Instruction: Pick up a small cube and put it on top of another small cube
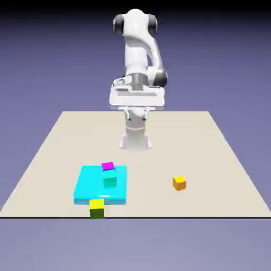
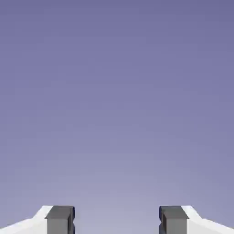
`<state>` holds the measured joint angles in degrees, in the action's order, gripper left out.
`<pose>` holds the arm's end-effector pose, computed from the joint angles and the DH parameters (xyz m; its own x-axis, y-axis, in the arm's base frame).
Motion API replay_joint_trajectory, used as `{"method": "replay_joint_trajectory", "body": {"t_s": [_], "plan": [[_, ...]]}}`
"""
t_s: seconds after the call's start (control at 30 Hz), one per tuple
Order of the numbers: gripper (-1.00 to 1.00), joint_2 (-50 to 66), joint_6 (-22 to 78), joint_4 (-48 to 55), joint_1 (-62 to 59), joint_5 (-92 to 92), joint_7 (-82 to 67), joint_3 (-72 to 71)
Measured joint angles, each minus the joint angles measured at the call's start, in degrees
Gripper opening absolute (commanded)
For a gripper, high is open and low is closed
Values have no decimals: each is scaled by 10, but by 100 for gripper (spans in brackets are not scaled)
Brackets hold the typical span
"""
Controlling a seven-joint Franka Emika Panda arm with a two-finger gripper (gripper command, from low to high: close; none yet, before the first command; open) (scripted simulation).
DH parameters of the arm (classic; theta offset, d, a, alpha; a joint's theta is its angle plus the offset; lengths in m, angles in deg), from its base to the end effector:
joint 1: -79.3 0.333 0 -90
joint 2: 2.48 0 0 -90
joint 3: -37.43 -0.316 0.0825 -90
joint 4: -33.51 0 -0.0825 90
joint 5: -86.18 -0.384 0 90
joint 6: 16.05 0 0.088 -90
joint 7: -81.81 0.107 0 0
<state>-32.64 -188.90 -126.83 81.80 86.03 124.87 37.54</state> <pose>0.3961 0.0163 0.4439 0.5643 -0.6620 0.4932 -0.4722 -0.7489 -0.4649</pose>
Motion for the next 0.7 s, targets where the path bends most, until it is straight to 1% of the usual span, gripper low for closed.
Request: {"method": "replay_joint_trajectory", "body": {"t_s": [0.63, 0.7], "plan": [[0, 391, 180, 102, 282, -22, 95, 17], [0, 412, 162, 105, 281, -24, 93, 14]]}}
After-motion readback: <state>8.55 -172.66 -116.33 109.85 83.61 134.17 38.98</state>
